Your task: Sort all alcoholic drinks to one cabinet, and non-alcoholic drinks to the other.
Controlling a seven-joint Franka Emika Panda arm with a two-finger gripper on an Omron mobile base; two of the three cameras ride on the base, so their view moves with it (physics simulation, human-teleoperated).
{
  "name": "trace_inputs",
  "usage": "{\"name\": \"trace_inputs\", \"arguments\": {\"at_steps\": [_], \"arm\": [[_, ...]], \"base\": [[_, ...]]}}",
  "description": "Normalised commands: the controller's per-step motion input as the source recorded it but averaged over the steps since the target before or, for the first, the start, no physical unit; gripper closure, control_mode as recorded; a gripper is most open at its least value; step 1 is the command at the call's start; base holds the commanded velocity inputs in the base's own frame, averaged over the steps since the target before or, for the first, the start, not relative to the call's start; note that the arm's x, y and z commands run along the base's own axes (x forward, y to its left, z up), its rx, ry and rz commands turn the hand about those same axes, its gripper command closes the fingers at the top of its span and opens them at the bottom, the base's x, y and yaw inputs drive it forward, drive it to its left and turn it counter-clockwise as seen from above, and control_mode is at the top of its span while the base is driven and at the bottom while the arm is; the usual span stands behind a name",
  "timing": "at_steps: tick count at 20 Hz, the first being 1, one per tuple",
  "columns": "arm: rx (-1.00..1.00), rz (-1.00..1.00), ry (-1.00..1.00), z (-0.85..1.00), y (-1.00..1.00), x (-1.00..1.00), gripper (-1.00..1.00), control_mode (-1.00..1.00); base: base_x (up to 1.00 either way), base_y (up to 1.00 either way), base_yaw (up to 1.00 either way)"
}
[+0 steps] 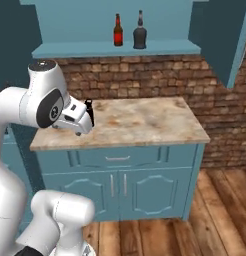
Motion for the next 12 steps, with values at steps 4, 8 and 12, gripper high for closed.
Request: {"name": "trace_inputs", "arguments": {"at_steps": [4, 8, 12], "arm": [[0.00, 0.00, 0.00, 0.00, 0.00, 0.00, -1.00, 1.00], [0.00, 0.00, 0.00, 0.00, 0.00, 0.00, -1.00, 1.00], [0.00, 0.00, 0.00, 0.00, 0.00, 0.00, -1.00, 1.00]], "base": [[0.72, -0.62, 0.46], [0.92, -0.61, 0.44], [0.73, -0.42, 0.41]]}}
